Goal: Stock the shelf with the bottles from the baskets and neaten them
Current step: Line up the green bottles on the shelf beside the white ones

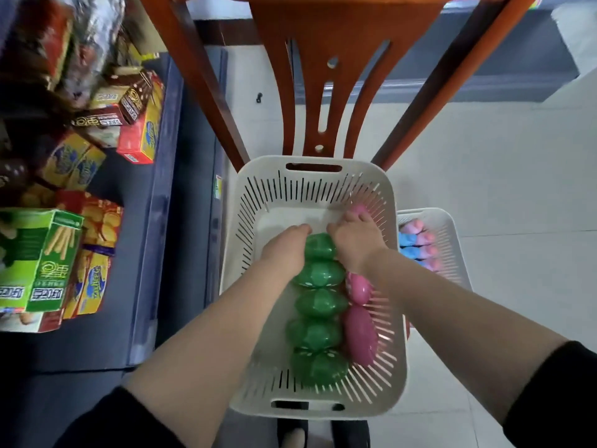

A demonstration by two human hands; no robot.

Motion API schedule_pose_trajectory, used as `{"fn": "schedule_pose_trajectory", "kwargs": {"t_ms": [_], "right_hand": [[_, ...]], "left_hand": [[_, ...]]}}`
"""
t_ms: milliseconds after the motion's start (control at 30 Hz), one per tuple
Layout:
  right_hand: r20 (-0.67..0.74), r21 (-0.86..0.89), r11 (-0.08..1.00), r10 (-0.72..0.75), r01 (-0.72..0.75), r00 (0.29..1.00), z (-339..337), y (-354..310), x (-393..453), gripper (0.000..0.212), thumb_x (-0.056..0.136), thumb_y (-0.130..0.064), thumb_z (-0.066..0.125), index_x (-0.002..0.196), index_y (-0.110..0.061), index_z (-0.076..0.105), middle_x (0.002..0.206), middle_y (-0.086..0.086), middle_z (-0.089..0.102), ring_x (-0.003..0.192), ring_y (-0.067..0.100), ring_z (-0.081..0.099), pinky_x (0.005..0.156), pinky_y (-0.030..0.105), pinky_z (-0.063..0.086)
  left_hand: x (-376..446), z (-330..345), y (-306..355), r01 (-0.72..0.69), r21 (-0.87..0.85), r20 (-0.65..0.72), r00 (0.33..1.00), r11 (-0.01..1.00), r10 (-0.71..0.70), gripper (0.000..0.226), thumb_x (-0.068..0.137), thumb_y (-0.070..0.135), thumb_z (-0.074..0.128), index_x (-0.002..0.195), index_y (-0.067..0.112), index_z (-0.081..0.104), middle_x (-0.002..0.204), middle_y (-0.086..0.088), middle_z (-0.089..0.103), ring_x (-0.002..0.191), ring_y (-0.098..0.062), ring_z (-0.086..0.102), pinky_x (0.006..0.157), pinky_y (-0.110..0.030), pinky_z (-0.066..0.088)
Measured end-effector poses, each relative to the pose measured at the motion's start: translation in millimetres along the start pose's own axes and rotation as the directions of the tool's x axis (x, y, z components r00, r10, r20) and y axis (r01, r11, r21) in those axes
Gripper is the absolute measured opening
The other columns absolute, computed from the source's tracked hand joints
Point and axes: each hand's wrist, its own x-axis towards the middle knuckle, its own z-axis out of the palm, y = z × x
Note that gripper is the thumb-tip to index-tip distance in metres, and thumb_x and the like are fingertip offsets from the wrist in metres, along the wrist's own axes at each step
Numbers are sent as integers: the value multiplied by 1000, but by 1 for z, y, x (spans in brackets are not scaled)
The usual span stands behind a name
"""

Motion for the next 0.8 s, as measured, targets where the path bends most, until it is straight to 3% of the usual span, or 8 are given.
{"fn": "schedule_pose_trajectory", "kwargs": {"t_ms": [67,200,367,467,633,733,800], "right_hand": [[23,-9,999,-38,38,999,7,3,9,30,80,-21,63,109,-17,55,103,0,61,112,24,45,106,41,26],[47,65,996,-69,66,996,14,9,20,37,84,-40,61,110,-15,54,101,0,59,112,22,43,101,38,26],[-17,124,989,-78,79,997,14,12,20,44,84,-46,58,112,-12,54,107,5,60,113,25,42,105,40,23],[-105,269,959,-66,92,992,-2,16,9,48,85,-44,60,121,-13,53,119,6,59,120,26,43,105,37,24],[-194,696,704,-5,142,981,-71,21,-31,54,83,-24,69,131,-8,50,125,9,59,116,24,54,98,26,35],[-233,777,606,21,173,972,-121,24,-60,53,81,-23,71,129,-11,51,121,7,60,105,20,56,98,35,43],[-261,802,559,14,209,965,-159,22,-82,51,82,-20,71,128,-13,52,115,3,60,97,14,55,88,31,46]], "left_hand": [[15,10,-6,8,-45,18,1000,999,-7,55,83,3,58,134,20,44,125,-6,54,105,-25,57,90,-39,49],[32,22,-14,5,-162,11,1000,987,-3,53,79,11,67,129,16,48,116,-8,56,104,-25,56,92,-37,47],[30,22,-20,-5,-309,-50,999,951,-11,56,76,10,74,127,14,51,116,-10,55,106,-27,56,97,-41,45],[17,2,-20,-20,-354,-99,995,935,-16,61,75,12,76,130,14,51,119,-9,56,104,-26,58,97,-39,45],[-30,-61,-3,-104,-372,-243,970,922,11,56,73,19,78,125,12,56,110,-2,57,89,-16,53,81,-23,41],[-74,-102,16,-175,-424,-345,938,889,20,52,75,17,77,122,10,56,104,0,55,90,-16,53,80,-24,43],[-107,-129,26,-231,-428,-424,905,874,32,50,75,17,76,121,9,57,106,-1,58,95,-16,55,84,-26,44]]}}
